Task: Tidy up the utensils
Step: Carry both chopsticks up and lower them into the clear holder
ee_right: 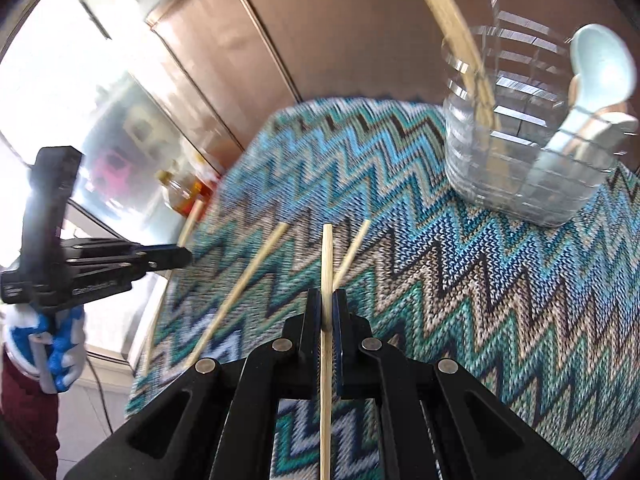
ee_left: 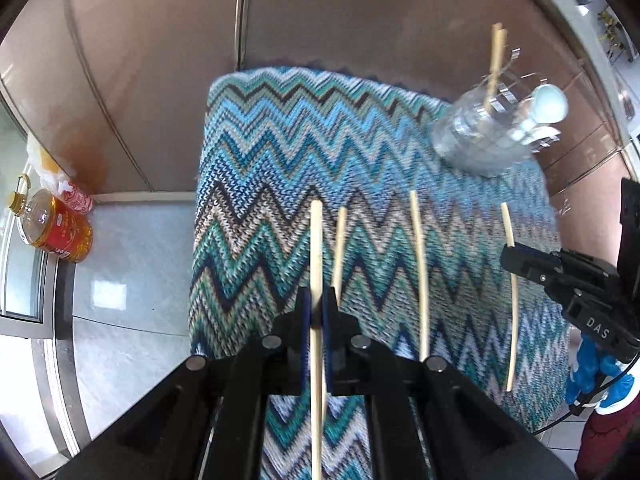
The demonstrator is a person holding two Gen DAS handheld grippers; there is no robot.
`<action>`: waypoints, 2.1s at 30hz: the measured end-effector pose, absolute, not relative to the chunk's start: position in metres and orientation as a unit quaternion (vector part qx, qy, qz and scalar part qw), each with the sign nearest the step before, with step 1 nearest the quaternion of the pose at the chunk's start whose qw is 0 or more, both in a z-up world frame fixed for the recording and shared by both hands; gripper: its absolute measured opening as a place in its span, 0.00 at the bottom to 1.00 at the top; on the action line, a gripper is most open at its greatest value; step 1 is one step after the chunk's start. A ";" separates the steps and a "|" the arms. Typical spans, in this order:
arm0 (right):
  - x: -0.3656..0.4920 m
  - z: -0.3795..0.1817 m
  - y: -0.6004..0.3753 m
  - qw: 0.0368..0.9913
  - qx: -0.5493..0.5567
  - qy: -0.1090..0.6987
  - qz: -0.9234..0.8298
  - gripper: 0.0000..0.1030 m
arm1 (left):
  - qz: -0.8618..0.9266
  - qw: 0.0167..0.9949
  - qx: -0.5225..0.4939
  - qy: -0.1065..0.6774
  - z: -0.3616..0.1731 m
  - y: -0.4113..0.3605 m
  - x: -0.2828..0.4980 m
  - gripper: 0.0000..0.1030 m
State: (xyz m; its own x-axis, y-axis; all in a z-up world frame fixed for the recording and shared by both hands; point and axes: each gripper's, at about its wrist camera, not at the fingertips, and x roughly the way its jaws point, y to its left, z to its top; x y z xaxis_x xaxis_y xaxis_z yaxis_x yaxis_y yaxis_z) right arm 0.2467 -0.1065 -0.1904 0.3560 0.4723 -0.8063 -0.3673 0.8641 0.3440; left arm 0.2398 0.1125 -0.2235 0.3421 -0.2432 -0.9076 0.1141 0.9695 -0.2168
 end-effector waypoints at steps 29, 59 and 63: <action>0.121 -0.015 -0.209 0.958 0.060 0.179 0.214 0.05 | -0.192 0.939 -0.085 0.273 -0.034 -0.023 0.144 0.04; 0.322 -0.088 -0.200 0.985 0.083 0.069 0.136 0.05 | -0.082 0.982 -0.150 0.078 -0.107 -0.077 0.359 0.05; 0.322 -0.083 -0.204 0.984 0.091 0.062 0.140 0.05 | -0.080 0.981 -0.155 0.084 -0.112 -0.074 0.364 0.04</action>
